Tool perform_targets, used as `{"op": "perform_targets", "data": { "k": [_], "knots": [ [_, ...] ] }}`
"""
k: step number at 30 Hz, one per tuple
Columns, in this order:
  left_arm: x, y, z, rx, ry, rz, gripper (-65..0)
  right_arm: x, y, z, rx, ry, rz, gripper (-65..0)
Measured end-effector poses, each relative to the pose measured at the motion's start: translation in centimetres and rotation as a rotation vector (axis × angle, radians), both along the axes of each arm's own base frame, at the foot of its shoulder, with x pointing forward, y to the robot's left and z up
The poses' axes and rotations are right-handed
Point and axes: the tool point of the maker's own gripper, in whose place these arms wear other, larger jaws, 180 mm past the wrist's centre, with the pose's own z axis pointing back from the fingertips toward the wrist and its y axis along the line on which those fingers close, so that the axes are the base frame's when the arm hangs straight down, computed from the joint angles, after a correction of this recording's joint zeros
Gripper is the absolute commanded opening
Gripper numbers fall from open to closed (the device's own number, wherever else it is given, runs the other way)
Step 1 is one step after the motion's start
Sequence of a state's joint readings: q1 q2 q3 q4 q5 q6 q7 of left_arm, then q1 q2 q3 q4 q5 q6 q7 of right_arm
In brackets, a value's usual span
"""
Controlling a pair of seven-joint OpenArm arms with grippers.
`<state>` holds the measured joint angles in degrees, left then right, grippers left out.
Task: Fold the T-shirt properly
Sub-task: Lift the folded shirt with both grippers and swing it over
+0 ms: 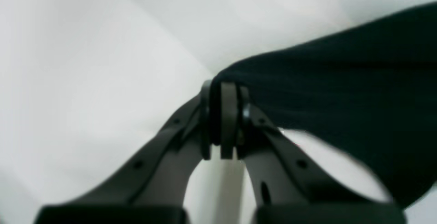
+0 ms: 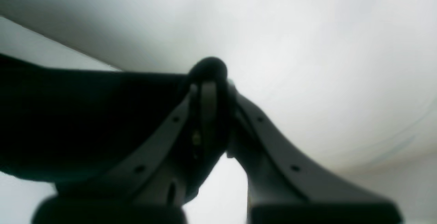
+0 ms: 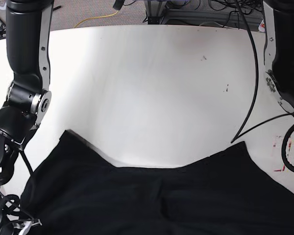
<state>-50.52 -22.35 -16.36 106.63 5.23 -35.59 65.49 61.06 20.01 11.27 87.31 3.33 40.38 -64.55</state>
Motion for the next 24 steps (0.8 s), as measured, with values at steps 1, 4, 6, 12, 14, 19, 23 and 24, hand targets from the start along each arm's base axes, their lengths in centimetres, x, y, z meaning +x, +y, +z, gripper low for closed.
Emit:
{"op": "perform_targets", "data": {
  "k": [1,4,6,12,14,19,23,24],
  "knots": [
    [-0.2,0.1,0.8,-0.003,-0.014,0.007,-65.0,0.0,0.2,0.6,-0.009,-0.010,0.002,-65.0],
    [-0.7,0.3,3.3,-0.007,-0.068,0.014,-65.0,-0.1,0.7,2.7,-0.016,-0.048,0.018,-65.0],
    [-1.0,0.5,4.3,-0.012,-0.085,0.027,-65.0,-0.4,0.4,3.7,-0.022,-0.057,0.002,-65.0],
    [-1.7,1.4,4.7,-0.009,-0.080,0.061,-65.0,-2.8,-0.4,5.2,-0.071,-0.109,-0.062,-65.0],
    [-1.6,1.3,4.5,-0.009,-0.076,0.059,-65.0,-3.2,-0.1,3.9,-0.087,-0.100,-0.061,-65.0],
    [-1.3,1.1,1.6,0.003,0.002,0.057,-65.0,-4.7,0.0,-2.2,-0.132,-0.005,-0.059,-65.0],
    [-1.9,0.9,-1.0,0.059,0.111,0.078,-65.0,-7.1,-1.5,-6.4,-0.110,0.044,-0.112,-65.0],
    [-2.3,1.0,-1.6,0.063,0.128,0.093,-65.0,-7.6,-1.6,-7.7,-0.115,0.066,-0.115,-65.0]
  ]
}}
